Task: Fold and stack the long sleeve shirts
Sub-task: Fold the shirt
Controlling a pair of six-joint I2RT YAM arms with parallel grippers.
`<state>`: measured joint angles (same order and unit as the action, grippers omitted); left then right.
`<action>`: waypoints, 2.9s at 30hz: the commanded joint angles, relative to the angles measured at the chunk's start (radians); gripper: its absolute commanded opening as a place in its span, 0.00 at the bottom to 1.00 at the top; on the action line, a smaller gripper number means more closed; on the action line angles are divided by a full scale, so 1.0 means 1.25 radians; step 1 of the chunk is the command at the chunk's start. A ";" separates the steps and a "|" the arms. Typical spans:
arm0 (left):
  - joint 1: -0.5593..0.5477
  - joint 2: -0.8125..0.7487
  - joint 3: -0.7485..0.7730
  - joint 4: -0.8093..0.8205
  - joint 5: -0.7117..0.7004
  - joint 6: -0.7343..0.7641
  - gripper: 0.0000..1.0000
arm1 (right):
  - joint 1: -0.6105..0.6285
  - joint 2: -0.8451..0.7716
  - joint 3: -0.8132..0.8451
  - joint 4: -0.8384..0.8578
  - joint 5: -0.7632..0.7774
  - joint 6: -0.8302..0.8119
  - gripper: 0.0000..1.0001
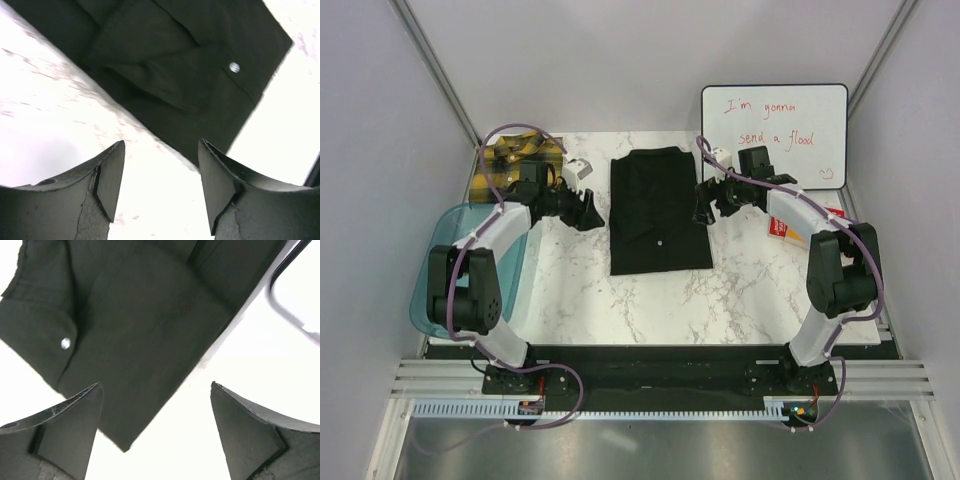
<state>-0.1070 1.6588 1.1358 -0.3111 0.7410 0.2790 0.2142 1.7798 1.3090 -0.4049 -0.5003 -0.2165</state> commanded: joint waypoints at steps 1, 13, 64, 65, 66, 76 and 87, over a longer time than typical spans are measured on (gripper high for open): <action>-0.053 -0.065 -0.077 0.014 -0.009 -0.081 0.65 | 0.005 -0.031 -0.026 -0.017 -0.029 0.108 0.92; -0.240 0.037 -0.074 0.117 -0.232 -0.118 0.51 | 0.038 0.054 0.017 0.037 -0.094 0.168 0.25; -0.138 -0.088 -0.106 -0.130 -0.026 -0.016 0.66 | 0.161 0.021 -0.077 -0.033 -0.107 0.064 0.33; -0.140 -0.122 -0.145 -0.128 -0.032 0.019 0.67 | 0.161 0.019 -0.067 -0.036 -0.108 0.062 0.33; -0.154 -0.191 -0.166 -0.129 -0.062 0.096 0.67 | 0.162 0.018 -0.061 -0.034 -0.118 0.064 0.33; -0.438 -0.628 -0.614 0.110 -0.440 0.449 0.66 | 0.243 0.095 -0.017 0.151 -0.199 0.228 0.33; -0.733 -0.597 -0.767 0.420 -0.642 0.523 0.67 | 0.259 0.234 0.033 0.180 -0.163 0.187 0.31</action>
<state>-0.9428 0.8394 0.2230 -0.0479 0.0669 0.8425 0.5346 2.0296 1.3178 -0.1997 -0.7090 0.0486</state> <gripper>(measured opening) 0.666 0.311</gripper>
